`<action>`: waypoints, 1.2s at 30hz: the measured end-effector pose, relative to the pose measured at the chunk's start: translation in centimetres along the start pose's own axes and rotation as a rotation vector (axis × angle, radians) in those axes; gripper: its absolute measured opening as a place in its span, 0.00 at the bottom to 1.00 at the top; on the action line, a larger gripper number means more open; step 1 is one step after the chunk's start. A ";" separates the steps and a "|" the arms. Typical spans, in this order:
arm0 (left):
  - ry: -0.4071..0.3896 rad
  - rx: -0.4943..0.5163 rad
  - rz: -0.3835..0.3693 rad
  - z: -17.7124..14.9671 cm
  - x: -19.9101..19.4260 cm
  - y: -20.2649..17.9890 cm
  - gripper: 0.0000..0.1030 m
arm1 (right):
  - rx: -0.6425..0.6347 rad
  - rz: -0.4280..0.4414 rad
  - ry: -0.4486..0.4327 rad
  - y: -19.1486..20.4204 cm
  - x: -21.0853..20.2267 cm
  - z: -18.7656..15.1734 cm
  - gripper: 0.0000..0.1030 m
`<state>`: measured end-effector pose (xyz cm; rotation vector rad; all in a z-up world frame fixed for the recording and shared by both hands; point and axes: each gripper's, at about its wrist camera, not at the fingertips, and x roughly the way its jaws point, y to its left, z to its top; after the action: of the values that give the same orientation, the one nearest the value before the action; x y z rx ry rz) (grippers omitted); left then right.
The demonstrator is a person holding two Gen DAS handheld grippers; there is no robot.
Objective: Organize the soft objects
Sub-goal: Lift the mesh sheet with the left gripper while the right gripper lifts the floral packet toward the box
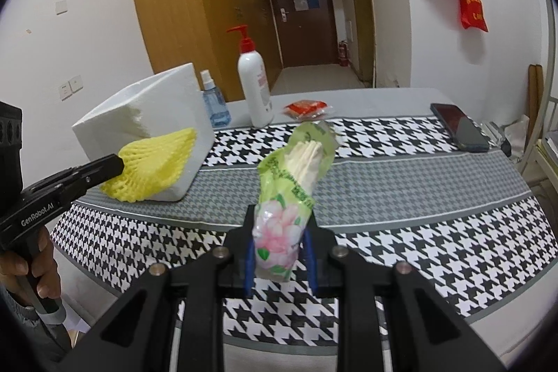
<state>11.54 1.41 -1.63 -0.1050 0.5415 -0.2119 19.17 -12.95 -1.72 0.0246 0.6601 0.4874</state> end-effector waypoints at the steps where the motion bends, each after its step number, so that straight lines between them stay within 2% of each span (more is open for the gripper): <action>1: -0.004 0.000 0.005 0.0 -0.2 0.0 0.12 | -0.004 0.004 -0.002 0.2 0.0 0.1 0.26; 23: -0.044 -0.043 0.149 -0.9 -3.9 2.3 0.12 | -0.104 0.124 -0.020 4.4 0.8 1.2 0.26; 36: -0.076 -0.074 0.203 -1.5 -6.3 3.8 0.12 | -0.172 0.189 -0.011 7.4 1.6 1.6 0.26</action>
<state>6.16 6.52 -0.30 -0.1287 0.4809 0.0104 18.01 -5.43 -0.12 -0.0726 0.6062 0.7248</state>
